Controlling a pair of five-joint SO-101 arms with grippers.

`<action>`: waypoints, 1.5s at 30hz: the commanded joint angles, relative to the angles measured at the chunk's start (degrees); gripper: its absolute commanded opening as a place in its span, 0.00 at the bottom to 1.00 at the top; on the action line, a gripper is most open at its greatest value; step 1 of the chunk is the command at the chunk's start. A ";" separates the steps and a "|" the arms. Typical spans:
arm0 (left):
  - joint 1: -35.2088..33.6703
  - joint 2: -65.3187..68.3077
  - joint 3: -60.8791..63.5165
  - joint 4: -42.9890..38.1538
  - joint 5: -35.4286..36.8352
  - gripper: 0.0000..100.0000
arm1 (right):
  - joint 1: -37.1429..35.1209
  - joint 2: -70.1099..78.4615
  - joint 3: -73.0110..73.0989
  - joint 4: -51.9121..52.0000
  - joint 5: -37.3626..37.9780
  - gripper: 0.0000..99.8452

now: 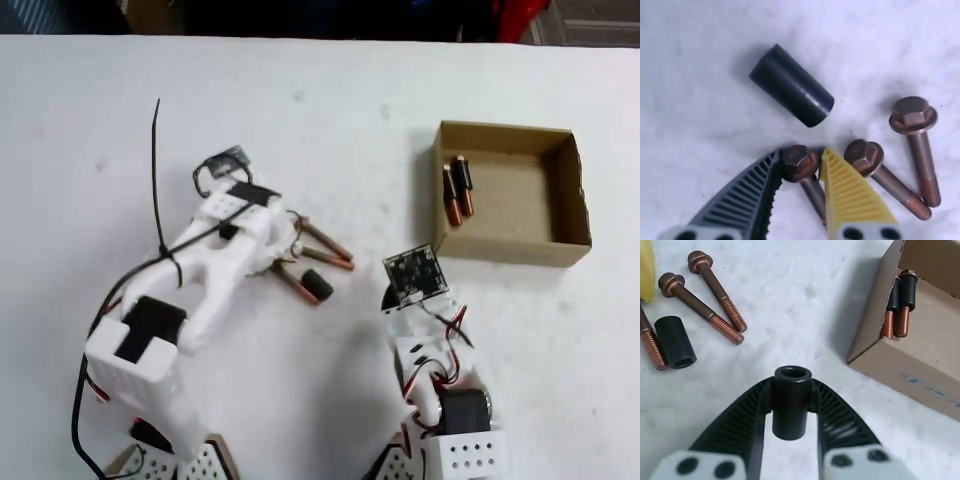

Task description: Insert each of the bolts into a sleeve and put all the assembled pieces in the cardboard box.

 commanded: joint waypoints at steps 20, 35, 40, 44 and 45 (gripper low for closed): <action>-2.86 -4.09 -0.88 2.20 -15.56 0.13 | 0.48 -0.22 -0.44 -1.10 0.09 0.02; -12.35 -4.53 -0.88 4.22 -19.87 0.13 | 0.40 -0.22 -0.35 -1.10 0.09 0.02; -15.34 -4.53 -0.97 4.22 -32.53 0.13 | 0.31 -0.22 -0.35 -1.10 0.09 0.02; -17.01 -4.18 -2.55 4.66 -45.45 0.13 | 0.31 -0.22 -0.35 -1.10 0.09 0.02; -17.10 -4.09 -2.90 4.66 -46.86 0.13 | 0.31 -0.22 -0.35 -1.10 0.09 0.02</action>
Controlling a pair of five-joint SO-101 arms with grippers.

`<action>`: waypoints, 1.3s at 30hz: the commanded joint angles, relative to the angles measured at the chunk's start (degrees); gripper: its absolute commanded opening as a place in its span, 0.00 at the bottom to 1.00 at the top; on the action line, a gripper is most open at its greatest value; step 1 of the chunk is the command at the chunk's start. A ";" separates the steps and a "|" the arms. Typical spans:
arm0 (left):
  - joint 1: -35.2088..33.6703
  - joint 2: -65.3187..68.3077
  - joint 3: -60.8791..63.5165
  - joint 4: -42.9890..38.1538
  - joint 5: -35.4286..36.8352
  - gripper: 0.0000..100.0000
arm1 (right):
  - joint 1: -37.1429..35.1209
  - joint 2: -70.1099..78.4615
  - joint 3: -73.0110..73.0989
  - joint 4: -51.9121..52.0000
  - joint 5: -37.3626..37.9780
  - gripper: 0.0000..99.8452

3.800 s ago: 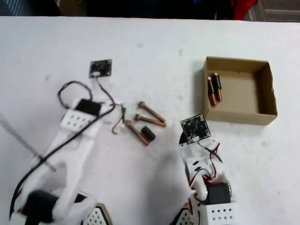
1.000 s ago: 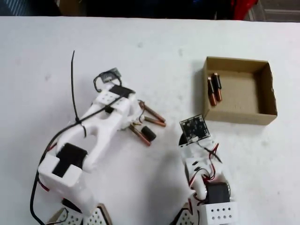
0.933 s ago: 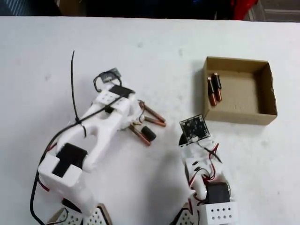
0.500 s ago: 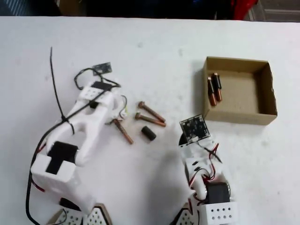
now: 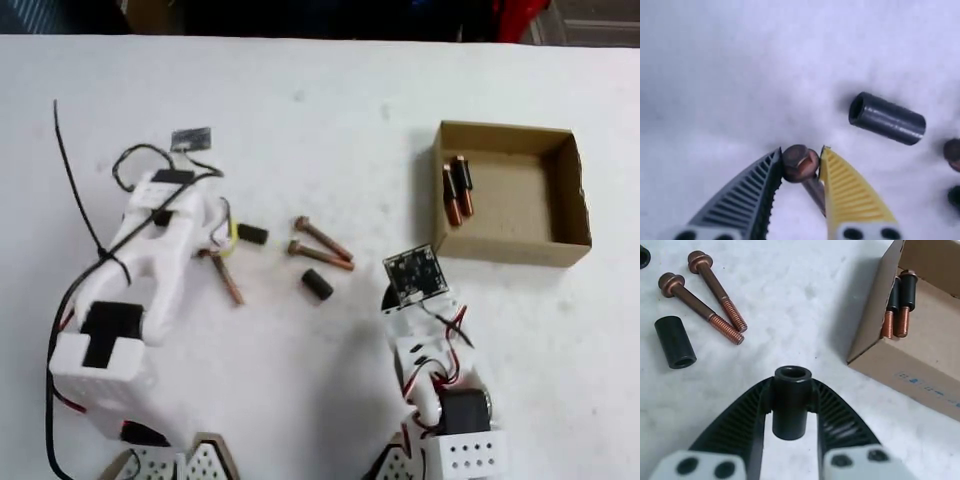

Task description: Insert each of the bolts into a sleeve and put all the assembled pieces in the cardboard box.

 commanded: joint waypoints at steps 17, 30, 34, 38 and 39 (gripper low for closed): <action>-1.01 -0.22 -3.16 0.97 -6.86 0.20 | 0.48 -0.22 -0.35 -1.10 0.09 0.02; 0.48 -0.22 -3.25 7.12 10.37 0.17 | 0.48 -0.22 -0.35 -1.10 0.09 0.02; 2.51 -0.13 -3.25 6.95 17.49 0.17 | 0.48 -0.22 -0.35 -1.10 0.09 0.02; 3.82 -0.04 -3.16 6.86 21.45 0.17 | 0.48 -0.22 -0.35 -1.10 0.09 0.02; 3.82 -0.04 -3.08 6.86 22.15 0.17 | 0.48 -0.22 -0.35 -1.10 0.09 0.02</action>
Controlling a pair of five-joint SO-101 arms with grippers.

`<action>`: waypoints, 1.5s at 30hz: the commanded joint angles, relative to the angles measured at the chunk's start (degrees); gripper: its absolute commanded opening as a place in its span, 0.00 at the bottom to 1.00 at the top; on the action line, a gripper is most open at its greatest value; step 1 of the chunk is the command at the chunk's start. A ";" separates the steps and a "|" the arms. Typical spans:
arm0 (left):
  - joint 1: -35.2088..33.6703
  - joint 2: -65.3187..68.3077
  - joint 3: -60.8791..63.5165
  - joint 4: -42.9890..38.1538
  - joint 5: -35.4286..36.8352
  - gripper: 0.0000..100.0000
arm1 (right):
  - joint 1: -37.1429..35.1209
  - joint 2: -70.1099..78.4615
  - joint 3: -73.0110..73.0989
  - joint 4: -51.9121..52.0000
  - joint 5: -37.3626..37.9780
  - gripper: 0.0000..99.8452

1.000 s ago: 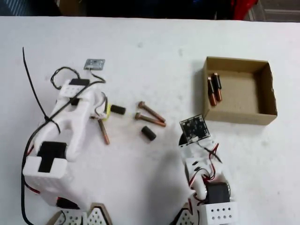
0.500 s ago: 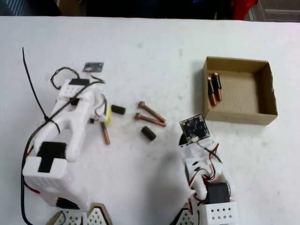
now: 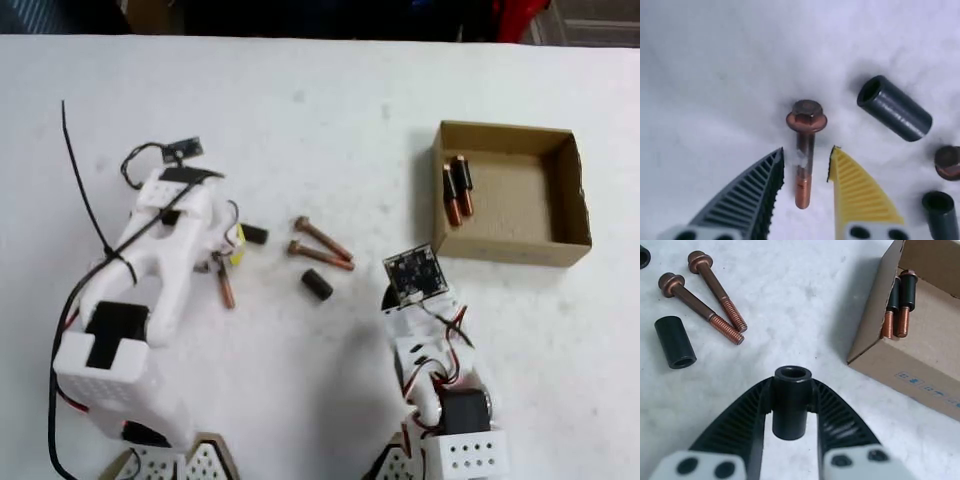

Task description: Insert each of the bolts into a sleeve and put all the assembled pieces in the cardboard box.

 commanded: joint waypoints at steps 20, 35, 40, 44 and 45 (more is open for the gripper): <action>0.48 -0.48 4.48 -11.16 4.92 0.06 | 0.57 -0.22 -0.35 -1.01 0.09 0.02; 1.89 -2.24 0.18 -5.54 -6.77 0.06 | 0.31 -0.22 0.53 -1.27 0.09 0.02; 4.18 -6.73 -4.92 2.20 -8.79 0.06 | 0.22 -0.22 0.97 -1.27 0.09 0.02; 4.70 -11.74 -6.51 3.43 -8.79 0.06 | 0.13 -0.22 1.49 -1.36 0.09 0.02; 4.70 -13.14 -6.42 3.43 -8.79 0.06 | 0.13 -0.22 1.49 -1.36 0.09 0.02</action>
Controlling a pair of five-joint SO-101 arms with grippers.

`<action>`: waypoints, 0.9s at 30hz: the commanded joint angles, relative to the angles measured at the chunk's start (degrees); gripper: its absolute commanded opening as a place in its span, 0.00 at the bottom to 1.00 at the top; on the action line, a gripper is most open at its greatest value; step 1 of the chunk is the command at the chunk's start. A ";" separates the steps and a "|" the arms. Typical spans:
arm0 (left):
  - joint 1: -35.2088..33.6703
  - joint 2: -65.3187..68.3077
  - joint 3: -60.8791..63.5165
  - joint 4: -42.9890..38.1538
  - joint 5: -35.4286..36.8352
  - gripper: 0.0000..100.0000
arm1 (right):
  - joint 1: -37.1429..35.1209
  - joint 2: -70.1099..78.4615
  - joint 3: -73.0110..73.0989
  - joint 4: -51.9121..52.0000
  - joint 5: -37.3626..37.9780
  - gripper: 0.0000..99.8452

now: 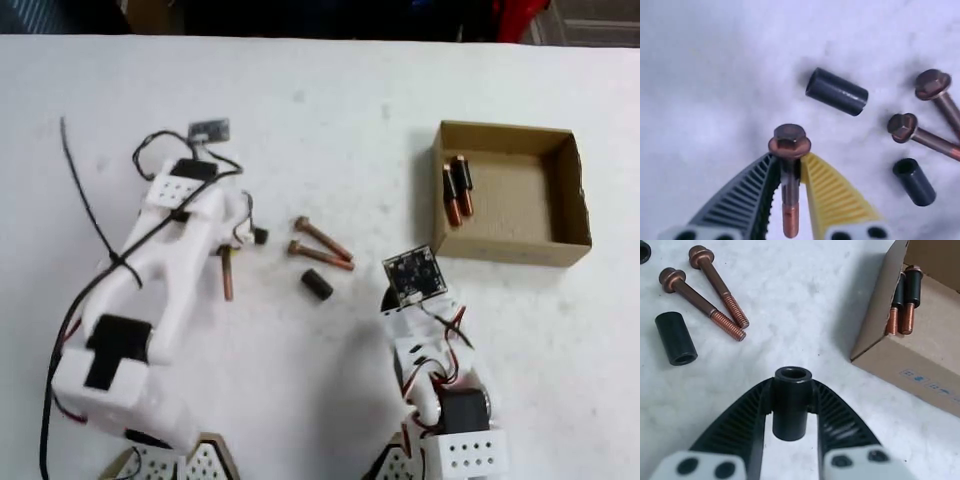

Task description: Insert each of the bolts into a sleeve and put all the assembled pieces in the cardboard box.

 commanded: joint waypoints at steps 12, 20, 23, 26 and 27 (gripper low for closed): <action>0.75 -25.80 -2.37 4.66 -7.30 0.06 | -3.56 -0.22 0.62 -4.97 -0.35 0.02; 0.75 -33.54 -2.37 11.69 -8.00 0.06 | -11.56 -0.22 1.41 -10.24 -0.35 0.02; 0.92 -35.91 -2.29 13.98 -8.00 0.06 | -13.85 -0.22 1.41 -12.00 -0.35 0.02; 3.82 -38.81 0.53 15.65 -9.76 0.06 | -16.13 -0.22 1.41 -13.85 -0.35 0.02; 4.88 -40.04 2.11 15.38 -10.90 0.06 | -16.75 -0.22 1.41 -14.55 -0.35 0.02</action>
